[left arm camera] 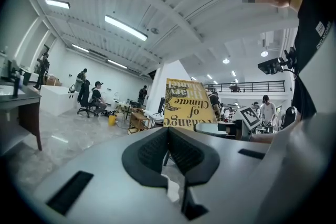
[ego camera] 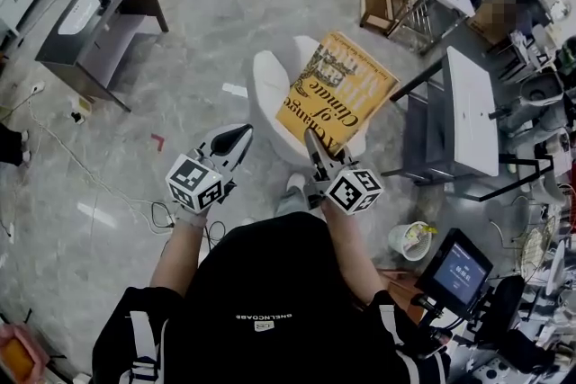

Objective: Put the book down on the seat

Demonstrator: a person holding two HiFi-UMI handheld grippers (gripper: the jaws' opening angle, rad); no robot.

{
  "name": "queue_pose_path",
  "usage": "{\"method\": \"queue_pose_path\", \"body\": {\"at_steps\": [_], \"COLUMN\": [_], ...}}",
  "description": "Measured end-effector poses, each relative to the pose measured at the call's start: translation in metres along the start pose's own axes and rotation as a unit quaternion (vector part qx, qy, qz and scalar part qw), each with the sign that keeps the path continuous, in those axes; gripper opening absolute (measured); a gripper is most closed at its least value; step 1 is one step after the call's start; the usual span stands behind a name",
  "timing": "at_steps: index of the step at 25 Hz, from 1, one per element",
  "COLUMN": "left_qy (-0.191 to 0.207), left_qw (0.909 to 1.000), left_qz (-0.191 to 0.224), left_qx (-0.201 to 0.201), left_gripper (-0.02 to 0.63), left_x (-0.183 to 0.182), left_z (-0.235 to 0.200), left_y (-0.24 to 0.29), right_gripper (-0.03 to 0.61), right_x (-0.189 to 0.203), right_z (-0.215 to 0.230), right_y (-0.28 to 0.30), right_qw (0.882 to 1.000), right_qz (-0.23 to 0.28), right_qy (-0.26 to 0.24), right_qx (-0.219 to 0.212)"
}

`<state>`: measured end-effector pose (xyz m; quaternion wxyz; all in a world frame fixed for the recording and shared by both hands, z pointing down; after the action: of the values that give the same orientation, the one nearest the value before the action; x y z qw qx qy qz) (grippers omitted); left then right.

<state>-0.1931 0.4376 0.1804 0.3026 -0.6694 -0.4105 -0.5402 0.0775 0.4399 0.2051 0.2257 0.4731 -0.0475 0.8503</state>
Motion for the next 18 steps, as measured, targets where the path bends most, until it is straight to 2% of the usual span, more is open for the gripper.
{"method": "queue_pose_path", "body": {"at_steps": [8, 15, 18], "left_qy": [-0.002, -0.009, -0.011], "left_qw": [0.9998, 0.9997, 0.9996], "left_qz": [-0.013, -0.019, -0.022], "left_qx": [-0.012, -0.015, -0.014], "left_gripper": [0.014, 0.014, 0.014], "left_x": [-0.013, -0.017, -0.024], "left_z": [-0.04, -0.077, -0.095], "left_y": [0.071, 0.121, 0.159], "right_gripper": [0.161, 0.161, 0.161], "right_x": [-0.041, -0.068, -0.091], "right_z": [0.055, 0.1, 0.131], "right_y": [0.049, 0.085, 0.104], "right_qw": [1.0, 0.999, 0.999], "right_qz": [-0.013, -0.008, -0.009], "right_qy": [0.02, 0.033, 0.038], "right_qx": [-0.009, 0.001, 0.006]}}
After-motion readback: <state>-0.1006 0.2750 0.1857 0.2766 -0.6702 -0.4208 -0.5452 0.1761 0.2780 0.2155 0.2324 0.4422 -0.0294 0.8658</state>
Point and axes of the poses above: the fingertips, and each gripper's own axes: y forward along the fingers, z to its right, x out of its underside, the point moved 10 cm from there along -y, backward along the fingers, and after that the axes turned 12 degrees about x, right-handed, at the moved point
